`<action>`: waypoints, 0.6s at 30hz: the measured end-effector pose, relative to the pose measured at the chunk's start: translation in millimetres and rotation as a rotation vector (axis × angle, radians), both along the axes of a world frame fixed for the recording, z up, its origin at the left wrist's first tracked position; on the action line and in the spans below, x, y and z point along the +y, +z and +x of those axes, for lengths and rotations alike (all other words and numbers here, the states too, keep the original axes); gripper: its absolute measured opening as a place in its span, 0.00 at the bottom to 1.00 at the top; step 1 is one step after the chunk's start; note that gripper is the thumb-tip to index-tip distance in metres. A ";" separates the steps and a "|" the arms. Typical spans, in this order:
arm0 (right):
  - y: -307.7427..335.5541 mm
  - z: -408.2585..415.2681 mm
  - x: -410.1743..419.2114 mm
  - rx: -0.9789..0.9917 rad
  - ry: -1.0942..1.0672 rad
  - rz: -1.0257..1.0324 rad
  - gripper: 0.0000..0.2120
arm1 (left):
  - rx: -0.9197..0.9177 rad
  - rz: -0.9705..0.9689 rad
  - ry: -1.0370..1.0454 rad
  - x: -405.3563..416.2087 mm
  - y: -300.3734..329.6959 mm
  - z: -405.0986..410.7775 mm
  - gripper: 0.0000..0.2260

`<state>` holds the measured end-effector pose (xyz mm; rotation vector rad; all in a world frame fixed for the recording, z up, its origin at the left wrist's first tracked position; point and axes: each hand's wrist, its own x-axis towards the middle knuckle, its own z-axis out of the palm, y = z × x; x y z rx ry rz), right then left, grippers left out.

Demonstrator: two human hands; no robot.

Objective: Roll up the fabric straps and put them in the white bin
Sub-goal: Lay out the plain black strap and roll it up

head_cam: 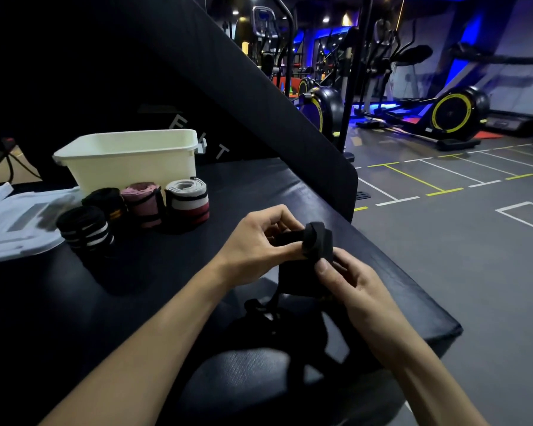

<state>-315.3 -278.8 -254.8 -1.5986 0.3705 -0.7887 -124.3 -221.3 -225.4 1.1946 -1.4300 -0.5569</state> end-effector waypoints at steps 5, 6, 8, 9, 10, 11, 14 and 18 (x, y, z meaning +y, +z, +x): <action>1.4 0.9 -2.8 -0.061 -0.005 0.195 0.22 | 0.068 0.045 -0.127 7.1 7.8 4.8 0.11; 2.5 0.8 -2.5 -0.063 0.004 0.241 0.23 | 0.069 0.046 -0.146 8.4 9.2 6.8 0.13; 4.3 0.4 -1.5 -0.069 0.026 0.315 0.23 | 0.071 0.047 -0.178 9.3 9.9 10.5 0.15; 4.8 0.3 -0.2 -0.080 0.049 0.358 0.22 | 0.064 0.045 -0.187 9.2 9.9 11.9 0.15; 5.1 0.4 1.2 -0.105 0.081 0.410 0.23 | 0.053 0.039 -0.188 9.2 10.3 12.8 0.16; 6.1 0.2 3.6 -0.134 0.117 0.461 0.25 | 0.043 0.031 -0.187 9.4 11.0 12.8 0.16; 8.1 0.7 7.5 -0.155 0.191 0.544 0.27 | 0.030 0.029 -0.171 9.7 12.6 11.1 0.17; 6.9 -1.3 7.1 -0.171 0.344 0.607 0.35 | -0.018 0.010 -0.126 8.8 12.2 8.6 0.14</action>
